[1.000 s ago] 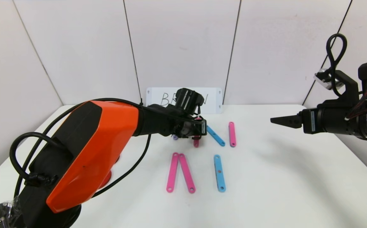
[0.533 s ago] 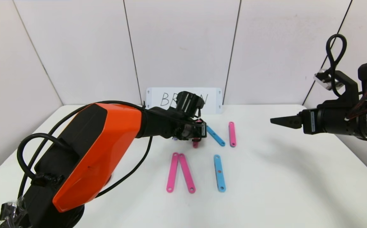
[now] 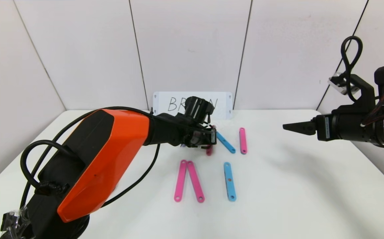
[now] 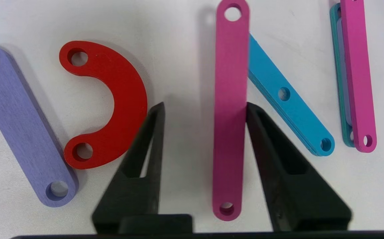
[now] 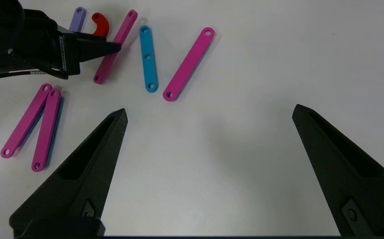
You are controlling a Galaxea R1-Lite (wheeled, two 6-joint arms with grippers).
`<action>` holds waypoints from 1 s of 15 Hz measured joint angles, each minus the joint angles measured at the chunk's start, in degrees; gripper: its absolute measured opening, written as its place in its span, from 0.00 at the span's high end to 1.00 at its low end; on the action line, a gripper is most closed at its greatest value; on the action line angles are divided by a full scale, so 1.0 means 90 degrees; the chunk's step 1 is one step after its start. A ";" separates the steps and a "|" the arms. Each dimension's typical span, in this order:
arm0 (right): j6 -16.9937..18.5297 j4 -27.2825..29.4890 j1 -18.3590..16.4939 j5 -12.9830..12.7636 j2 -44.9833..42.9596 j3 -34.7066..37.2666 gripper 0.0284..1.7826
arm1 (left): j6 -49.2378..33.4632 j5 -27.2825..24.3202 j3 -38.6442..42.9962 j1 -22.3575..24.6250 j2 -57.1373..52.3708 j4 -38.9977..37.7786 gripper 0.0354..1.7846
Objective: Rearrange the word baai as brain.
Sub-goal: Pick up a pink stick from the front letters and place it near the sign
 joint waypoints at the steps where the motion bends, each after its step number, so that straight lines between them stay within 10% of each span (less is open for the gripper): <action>1: -0.0004 0.0000 0.0000 -0.0003 0.0000 -0.0001 0.02 | 0.0000 -0.0012 0.0000 0.0000 0.0005 0.0000 0.39; 6: -0.0007 0.0000 0.0000 -0.0003 0.0000 -0.0001 0.02 | 0.0011 0.0000 0.0000 0.0000 0.0008 -0.0003 0.06; 15: -0.0004 0.0003 0.0000 -0.0003 -0.0003 -0.0001 0.02 | 0.0112 0.0037 0.0000 -0.0037 0.0005 0.0014 0.03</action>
